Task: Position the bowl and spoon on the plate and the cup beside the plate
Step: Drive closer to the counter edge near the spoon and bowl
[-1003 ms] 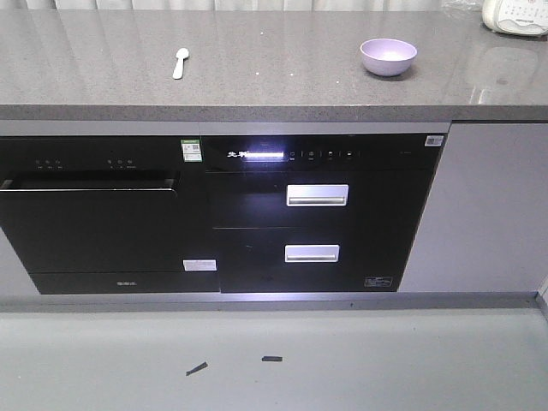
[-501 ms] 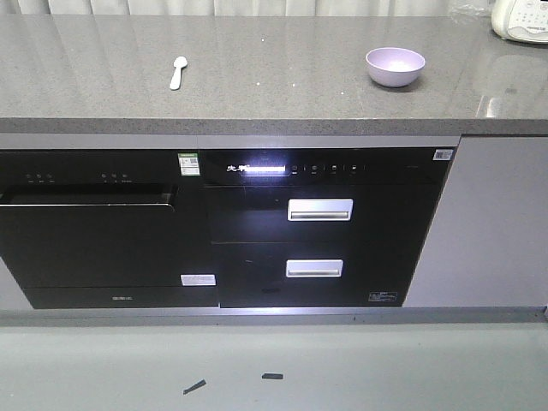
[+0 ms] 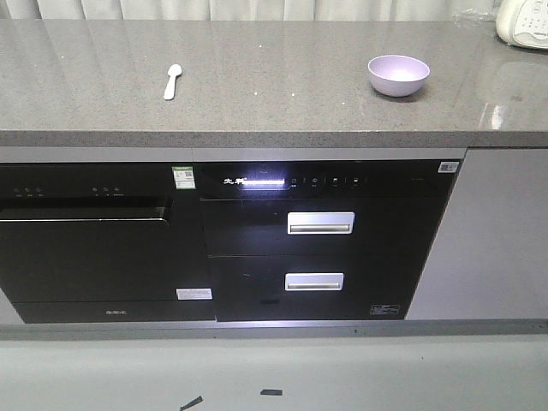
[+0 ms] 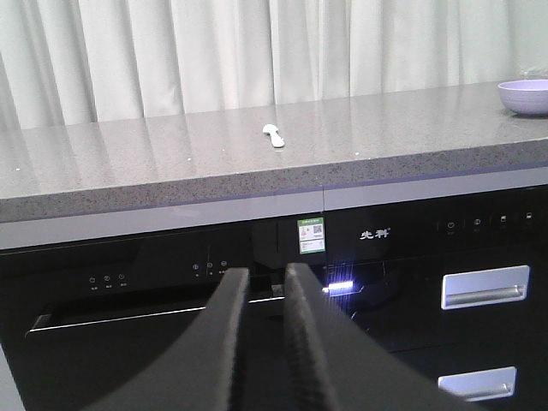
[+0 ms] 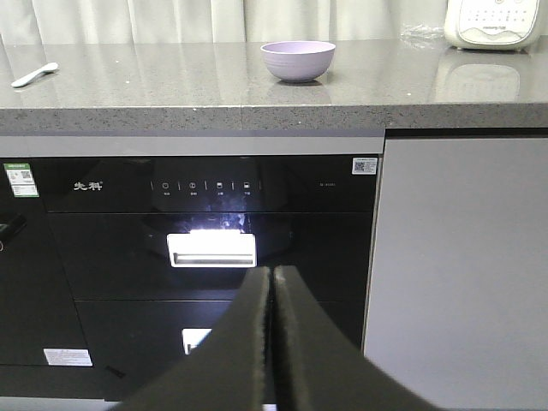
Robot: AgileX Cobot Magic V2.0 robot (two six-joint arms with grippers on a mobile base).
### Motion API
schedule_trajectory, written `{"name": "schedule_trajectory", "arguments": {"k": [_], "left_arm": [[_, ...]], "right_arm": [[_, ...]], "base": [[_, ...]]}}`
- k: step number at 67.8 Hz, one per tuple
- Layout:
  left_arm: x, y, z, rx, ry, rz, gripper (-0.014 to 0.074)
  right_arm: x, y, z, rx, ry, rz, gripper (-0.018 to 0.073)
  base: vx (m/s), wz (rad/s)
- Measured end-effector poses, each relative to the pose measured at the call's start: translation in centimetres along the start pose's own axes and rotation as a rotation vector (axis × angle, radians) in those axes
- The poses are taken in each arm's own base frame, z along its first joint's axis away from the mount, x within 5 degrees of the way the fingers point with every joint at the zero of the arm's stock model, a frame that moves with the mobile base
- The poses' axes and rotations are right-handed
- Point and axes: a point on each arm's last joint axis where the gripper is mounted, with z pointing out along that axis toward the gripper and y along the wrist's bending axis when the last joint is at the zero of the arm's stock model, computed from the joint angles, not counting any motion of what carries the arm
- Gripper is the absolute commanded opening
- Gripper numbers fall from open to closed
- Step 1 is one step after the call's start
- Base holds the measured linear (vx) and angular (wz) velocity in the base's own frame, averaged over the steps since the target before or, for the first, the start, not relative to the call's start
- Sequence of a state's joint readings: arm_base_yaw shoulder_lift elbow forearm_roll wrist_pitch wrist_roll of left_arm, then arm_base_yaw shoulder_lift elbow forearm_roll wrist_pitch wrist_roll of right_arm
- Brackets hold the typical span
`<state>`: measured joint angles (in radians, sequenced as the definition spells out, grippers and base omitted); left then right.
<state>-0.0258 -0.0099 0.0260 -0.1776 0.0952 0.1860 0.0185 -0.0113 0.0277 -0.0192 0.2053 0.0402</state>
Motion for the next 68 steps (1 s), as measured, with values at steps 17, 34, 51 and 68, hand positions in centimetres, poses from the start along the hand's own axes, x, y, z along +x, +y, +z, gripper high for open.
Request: {"name": "schedule_trajectory", "arguments": {"k": [17,34,51,68], "left_arm": [[0.0,0.0,0.0,0.0,0.0,0.0,0.0111],[0.0,0.0,0.0,0.0,0.0,0.0,0.0111],[0.0,0.0,0.0,0.0,0.0,0.0,0.0111],[0.0,0.0,0.0,0.0,0.0,0.0,0.0111]], "right_arm": [[0.0,0.0,0.0,0.0,0.0,0.0,-0.0003],[0.0,0.0,0.0,0.0,0.0,0.0,-0.0003],[0.0,0.0,0.0,0.0,0.0,0.0,-0.0003],[0.0,0.0,0.0,0.0,0.0,0.0,-0.0003]], "base": [[0.09,-0.02],[0.09,-0.02],[0.09,-0.02],[0.08,-0.03]]}}
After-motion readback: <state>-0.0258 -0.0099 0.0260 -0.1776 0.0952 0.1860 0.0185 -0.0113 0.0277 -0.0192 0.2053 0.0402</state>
